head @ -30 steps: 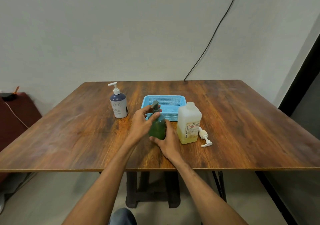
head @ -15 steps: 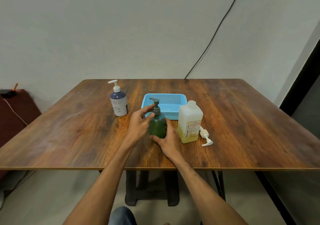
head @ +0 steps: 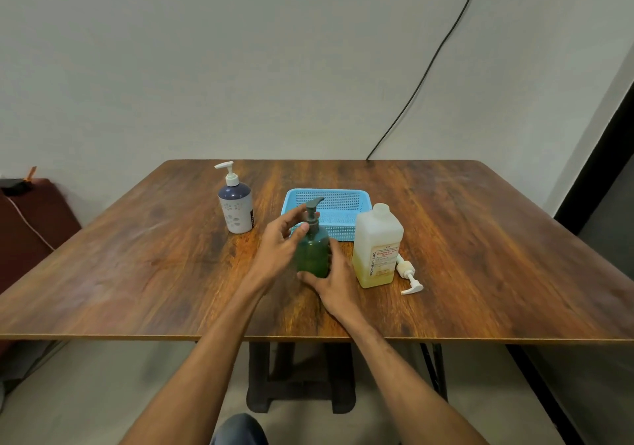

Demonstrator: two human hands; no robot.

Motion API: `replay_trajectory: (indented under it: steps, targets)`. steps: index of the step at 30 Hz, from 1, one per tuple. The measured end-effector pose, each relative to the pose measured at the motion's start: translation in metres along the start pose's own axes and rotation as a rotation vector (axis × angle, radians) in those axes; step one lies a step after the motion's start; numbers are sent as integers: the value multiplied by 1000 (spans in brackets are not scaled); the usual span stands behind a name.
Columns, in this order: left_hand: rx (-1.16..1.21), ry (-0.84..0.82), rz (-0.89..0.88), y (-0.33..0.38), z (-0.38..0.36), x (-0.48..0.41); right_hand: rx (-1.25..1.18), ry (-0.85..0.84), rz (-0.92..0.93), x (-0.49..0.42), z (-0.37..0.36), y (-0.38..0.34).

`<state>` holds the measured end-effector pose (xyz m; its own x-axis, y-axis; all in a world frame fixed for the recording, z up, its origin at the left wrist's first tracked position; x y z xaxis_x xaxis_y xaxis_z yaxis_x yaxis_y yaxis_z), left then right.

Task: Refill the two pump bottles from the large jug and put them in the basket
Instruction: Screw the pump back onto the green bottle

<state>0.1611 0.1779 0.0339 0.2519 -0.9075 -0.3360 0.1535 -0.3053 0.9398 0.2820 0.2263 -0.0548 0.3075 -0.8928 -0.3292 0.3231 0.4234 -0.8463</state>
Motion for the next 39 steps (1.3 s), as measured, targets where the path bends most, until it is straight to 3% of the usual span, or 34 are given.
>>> replay_trajectory:
  steps: [6, 13, 20, 28, 35, 39]
  targets:
    - [-109, 300, -122, 2, -6, 2, -14, -12, -21, 0, -1, 0]
    - [33, 30, -3, -7, 4, -5, 17, 4, -5, 0, 1, -2]
    - [-85, 271, -120, -10, -5, 2, -18, -12, -32, 2, 2, -4]
    - [-2, 68, -27, -11, 1, -2, 4, -14, -27, 0, 2, -4]
    - [-103, 333, -81, -7, -12, -3, -17, -13, -50, 1, 1, -4]
    - [-49, 162, -40, -7, -4, -8, -10, -10, -37, 1, 1, -5]
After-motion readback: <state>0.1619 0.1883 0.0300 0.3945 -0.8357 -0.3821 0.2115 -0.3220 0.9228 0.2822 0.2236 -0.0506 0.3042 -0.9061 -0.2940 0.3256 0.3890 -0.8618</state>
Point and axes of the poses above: each hand's wrist, its own x-axis away from the middle knuckle, its own z-axis out of the back of the hand, y = z × x, the point moved 4 cm from there along -x, towards the middle knuckle, and after that the axes turned 7 degrees about x, right-handed, at the moved point
